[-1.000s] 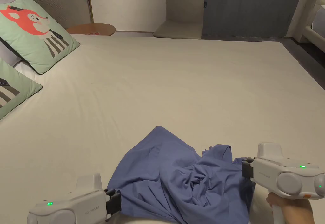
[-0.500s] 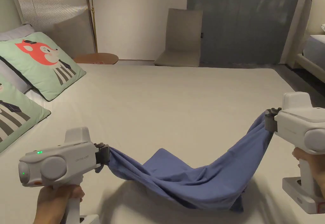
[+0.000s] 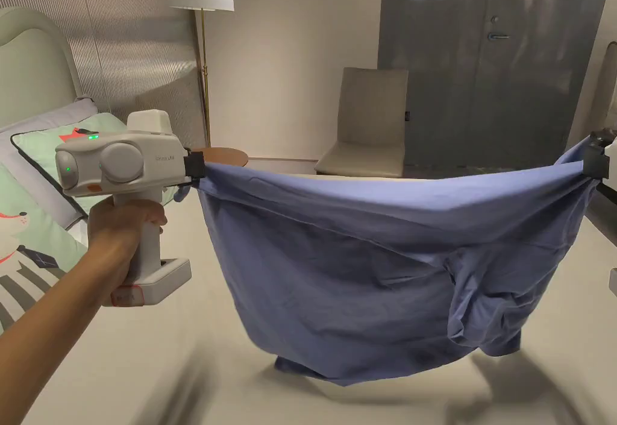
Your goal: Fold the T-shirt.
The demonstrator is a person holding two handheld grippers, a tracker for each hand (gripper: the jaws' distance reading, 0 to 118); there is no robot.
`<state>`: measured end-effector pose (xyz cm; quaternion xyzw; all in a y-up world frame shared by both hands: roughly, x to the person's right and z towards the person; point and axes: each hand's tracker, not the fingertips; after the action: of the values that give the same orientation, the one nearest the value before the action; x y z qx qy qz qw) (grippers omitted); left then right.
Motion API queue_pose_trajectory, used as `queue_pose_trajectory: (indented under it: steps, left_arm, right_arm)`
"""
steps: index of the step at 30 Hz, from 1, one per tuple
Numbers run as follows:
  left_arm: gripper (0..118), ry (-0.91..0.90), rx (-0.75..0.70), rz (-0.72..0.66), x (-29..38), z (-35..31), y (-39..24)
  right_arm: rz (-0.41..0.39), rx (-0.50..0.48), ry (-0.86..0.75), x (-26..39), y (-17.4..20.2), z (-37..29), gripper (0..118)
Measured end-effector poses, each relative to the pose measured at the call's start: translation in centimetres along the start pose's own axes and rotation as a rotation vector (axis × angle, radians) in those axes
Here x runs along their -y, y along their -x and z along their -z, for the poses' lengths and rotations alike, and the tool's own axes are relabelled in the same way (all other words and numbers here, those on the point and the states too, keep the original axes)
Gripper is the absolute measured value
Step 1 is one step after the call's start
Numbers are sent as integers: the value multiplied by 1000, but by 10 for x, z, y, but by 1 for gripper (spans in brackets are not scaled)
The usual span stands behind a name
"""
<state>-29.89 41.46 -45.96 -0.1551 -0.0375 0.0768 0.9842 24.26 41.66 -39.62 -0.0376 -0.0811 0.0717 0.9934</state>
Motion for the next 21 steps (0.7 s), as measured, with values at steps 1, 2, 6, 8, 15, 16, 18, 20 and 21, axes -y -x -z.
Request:
queue_pose_trajectory:
  steps: [1,2,6,8,15,16,18,20,21]
  left_arm:
    - [1,-29,-22,20,-9,10,0]
    - [1,-49,-41,30,-17,18,-1]
    - [1,-68,-56,63,-35,52,-5]
    - [1,-81,-82,86,-35,69,-7]
    - [1,-66,-144,132,9,118,1]
    - [1,-43,-149,132,21,122,4]
    - [1,18,-163,136,49,130,14]
    - [1,59,-166,125,80,131,24]
    - [1,88,-169,115,95,129,28]
  right_arm:
    - [3,9,-14,-4,-1,6,3]
    - [4,16,-29,-8,-1,12,3]
    - [-7,15,-60,-7,10,31,3]
    - [-16,13,-57,-3,13,44,3]
    - [13,-19,21,51,30,79,3]
    - [16,-22,40,62,34,78,3]
    - [3,-44,89,86,39,80,3]
    - [5,-52,135,113,44,82,3]
    - [10,-58,157,126,46,81,3]
